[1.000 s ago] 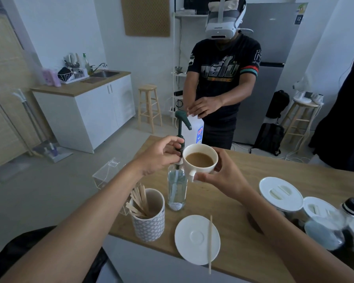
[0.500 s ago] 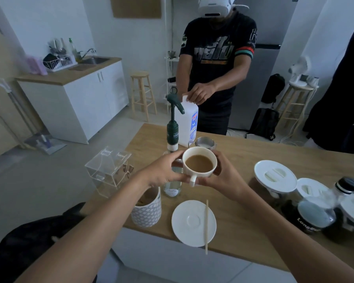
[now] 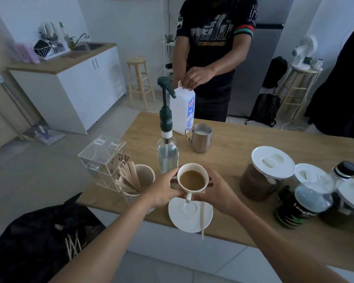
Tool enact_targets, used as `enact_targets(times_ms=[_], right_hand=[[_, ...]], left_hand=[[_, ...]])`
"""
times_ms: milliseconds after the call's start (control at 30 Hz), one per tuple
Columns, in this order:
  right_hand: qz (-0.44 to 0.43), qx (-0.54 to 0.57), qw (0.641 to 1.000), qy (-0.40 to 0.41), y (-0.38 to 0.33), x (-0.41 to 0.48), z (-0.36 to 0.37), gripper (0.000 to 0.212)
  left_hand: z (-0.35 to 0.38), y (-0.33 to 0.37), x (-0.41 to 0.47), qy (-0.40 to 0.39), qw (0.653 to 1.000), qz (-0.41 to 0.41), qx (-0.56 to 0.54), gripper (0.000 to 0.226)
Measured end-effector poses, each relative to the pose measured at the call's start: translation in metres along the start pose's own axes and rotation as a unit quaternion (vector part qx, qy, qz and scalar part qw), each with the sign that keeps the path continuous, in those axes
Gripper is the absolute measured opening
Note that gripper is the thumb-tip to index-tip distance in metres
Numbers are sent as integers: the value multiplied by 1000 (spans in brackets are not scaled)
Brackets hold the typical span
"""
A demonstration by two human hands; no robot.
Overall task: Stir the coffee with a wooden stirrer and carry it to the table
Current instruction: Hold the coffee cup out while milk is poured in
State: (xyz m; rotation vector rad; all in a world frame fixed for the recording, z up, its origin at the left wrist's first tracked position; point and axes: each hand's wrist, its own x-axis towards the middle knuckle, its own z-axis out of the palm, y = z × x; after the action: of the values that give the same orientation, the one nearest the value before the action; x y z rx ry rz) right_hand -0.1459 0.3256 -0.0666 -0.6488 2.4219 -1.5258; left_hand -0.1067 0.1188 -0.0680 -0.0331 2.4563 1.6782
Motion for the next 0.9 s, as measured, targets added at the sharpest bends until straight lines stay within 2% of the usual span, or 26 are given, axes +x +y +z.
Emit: enact_targets(times_ms=[133,600,767,900], right_hand=[[25,-20,999,-14,16,-6,11,84],[76,-94,992,-33,41,-15,34,78],[69,-100,992,-31,42,-16,36,69],[68,-119,990,-42,42,-18,36,70]], left_hand=[[9,-20,-3,1,1000,-23,0,75],[30,-52,-17,8,998,-41,49,72],[32,-56,-17,6,997,-50,64,73],[33,-58,-19,5,997,-52,62,72]])
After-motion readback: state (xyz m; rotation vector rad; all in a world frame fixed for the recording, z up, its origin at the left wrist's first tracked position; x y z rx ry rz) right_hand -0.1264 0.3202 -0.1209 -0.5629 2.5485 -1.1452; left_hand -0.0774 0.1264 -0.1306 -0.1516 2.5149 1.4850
